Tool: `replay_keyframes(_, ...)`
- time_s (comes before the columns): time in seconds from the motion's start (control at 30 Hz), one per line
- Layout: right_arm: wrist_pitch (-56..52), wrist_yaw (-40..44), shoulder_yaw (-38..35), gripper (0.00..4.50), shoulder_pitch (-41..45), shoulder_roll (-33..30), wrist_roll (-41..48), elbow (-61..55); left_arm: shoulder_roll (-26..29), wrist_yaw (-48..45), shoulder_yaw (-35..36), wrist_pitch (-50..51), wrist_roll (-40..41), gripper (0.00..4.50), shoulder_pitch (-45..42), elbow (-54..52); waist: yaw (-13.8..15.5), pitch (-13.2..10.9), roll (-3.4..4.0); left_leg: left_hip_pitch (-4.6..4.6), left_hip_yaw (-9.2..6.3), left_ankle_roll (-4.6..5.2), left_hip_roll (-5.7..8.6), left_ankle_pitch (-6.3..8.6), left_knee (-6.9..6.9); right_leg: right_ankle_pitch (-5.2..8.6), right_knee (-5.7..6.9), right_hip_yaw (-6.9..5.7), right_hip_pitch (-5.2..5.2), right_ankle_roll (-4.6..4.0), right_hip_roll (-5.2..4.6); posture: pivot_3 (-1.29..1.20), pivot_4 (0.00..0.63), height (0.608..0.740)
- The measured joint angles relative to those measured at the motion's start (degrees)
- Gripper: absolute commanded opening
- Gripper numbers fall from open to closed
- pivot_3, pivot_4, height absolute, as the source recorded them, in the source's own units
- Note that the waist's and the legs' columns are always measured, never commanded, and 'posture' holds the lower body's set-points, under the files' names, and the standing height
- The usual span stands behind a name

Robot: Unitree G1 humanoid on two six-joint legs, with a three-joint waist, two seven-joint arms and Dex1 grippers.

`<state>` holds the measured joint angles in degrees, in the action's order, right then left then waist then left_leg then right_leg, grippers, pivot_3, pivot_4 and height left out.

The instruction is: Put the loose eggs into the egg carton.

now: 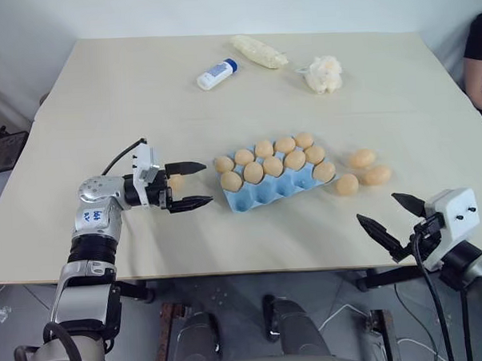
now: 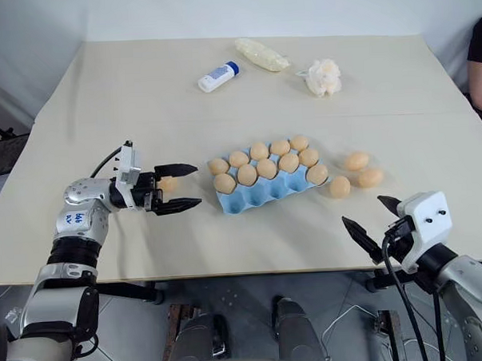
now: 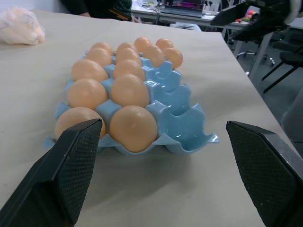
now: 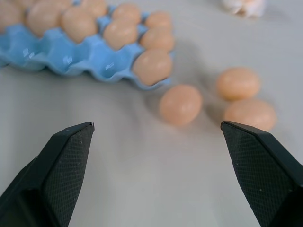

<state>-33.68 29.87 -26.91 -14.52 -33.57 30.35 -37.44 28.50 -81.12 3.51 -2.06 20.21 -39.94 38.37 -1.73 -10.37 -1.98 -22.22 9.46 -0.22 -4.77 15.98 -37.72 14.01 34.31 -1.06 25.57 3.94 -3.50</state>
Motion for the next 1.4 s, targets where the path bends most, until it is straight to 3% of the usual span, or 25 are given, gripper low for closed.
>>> replay_keyframes(0.47, 2.75, -3.98, 14.55, 4.50, 19.25, 2.72, -9.39, 19.89, 0.66, 1.43, 2.58, 3.37, 3.15, 4.47, 5.92, -9.66, -0.04, 0.00, 0.00, -0.04, -0.05, 0.02, -0.02, 0.01, 0.04, -0.06, 0.05, -0.06, 0.03, 0.10, 0.01, 0.00, 0.150, 0.740)
replay_keyframes(0.9, 3.52, -4.72, 20.34, 4.50, 25.40, 3.33, -15.76, 26.87, 1.04, 4.41, 3.40, 5.28, 4.63, 4.47, 9.92, -15.93, 0.06, -0.01, 0.01, -0.05, -0.05, 0.01, -0.02, 0.02, 0.04, -0.06, 0.09, -0.05, 0.04, 0.11, -0.02, 0.00, 0.150, 0.740)
replay_keyframes(1.0, 2.15, -4.72, 20.34, 3.85, 25.36, 3.32, -15.95, 26.87, 1.04, 4.82, 3.40, 5.32, 4.67, 4.50, 10.21, -15.95, -0.01, -0.01, 0.01, -0.05, -0.05, 0.01, -0.02, 0.02, 0.04, -0.06, 0.10, -0.05, 0.04, 0.11, -0.01, 0.00, 0.150, 0.740)
replay_keyframes(1.2, 1.02, -4.70, 20.33, 1.84, 25.33, 3.29, -16.35, 26.86, 1.03, 5.18, 3.40, 5.19, 4.68, 4.50, 9.96, -15.81, -0.05, -0.01, 0.01, -0.04, -0.05, 0.00, -0.04, 0.02, 0.04, -0.06, 0.11, -0.06, 0.05, 0.11, -0.01, 0.00, 0.150, 0.740)
replay_keyframes(1.27, 0.90, -4.67, 20.31, 1.60, 25.33, 3.29, -16.36, 26.78, 1.02, 5.28, 3.40, 5.11, 4.68, 4.50, 9.65, -15.68, -0.05, -0.01, 0.01, -0.04, -0.04, 0.00, -0.03, 0.02, 0.04, -0.06, 0.10, -0.05, 0.05, 0.11, -0.01, 0.00, 0.150, 0.740)
replay_keyframes(1.4, -0.09, -4.50, 19.64, 1.59, 25.30, 3.29, -15.60, 24.58, 0.99, 5.26, 3.40, 5.07, 4.68, 4.50, 9.24, -15.36, -0.06, -0.02, 0.03, -0.04, -0.03, 0.00, -0.03, 0.02, 0.06, -0.06, 0.10, -0.04, 0.07, 0.11, -0.01, 0.00, 0.150, 0.740)
